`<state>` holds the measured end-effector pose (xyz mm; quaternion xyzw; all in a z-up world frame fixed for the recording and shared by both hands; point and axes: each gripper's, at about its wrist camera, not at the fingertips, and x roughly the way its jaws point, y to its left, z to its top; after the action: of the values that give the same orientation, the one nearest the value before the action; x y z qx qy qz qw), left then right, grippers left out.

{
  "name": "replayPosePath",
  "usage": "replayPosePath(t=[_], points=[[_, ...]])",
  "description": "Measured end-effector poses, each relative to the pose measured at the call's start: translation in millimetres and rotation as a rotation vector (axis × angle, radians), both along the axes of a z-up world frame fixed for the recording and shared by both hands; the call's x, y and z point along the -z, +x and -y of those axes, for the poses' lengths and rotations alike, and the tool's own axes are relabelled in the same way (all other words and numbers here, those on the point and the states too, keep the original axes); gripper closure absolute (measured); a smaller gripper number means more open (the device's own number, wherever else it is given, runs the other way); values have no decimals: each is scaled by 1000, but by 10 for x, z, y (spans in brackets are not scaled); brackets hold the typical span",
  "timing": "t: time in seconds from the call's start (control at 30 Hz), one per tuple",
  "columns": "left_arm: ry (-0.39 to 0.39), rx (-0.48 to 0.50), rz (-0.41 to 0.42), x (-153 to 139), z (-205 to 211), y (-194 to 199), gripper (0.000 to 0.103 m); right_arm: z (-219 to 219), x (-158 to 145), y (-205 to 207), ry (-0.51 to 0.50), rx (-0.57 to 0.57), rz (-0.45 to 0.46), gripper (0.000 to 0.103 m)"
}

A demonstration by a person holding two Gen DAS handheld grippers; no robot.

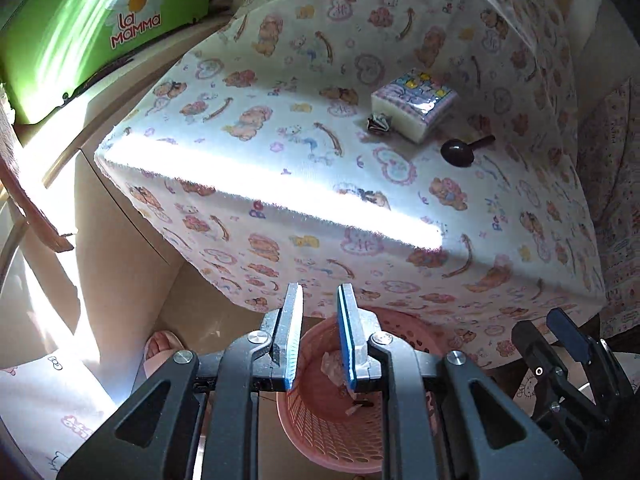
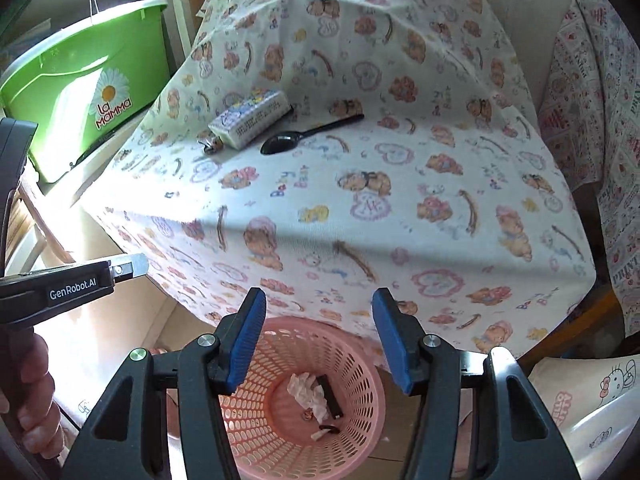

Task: Collect trash
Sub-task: 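Move both tools back up to the items on the cloth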

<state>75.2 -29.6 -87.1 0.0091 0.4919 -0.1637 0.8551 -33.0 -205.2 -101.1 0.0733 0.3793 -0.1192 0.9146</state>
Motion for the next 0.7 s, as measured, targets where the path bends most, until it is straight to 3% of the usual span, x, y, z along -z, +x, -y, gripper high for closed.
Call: replayPosePath(t=[0.1, 0.17, 0.33, 0.5, 0.7], points=[[-33, -6, 48, -116, -41, -1, 84, 13, -84, -25, -2, 16, 34, 44], [-39, -9, 68, -172, -60, 8, 75, 50, -134, -75, 3, 24, 50, 44], [46, -7, 136, -280, 34, 4, 57, 86, -271, -67, -13, 38, 77, 44], [84, 0, 253, -558, 54, 47, 57, 166, -572, -161, -4, 61, 141, 44], [66, 15, 288, -813, 73, 91, 55, 232, -892, -170, -34, 46, 197, 38]])
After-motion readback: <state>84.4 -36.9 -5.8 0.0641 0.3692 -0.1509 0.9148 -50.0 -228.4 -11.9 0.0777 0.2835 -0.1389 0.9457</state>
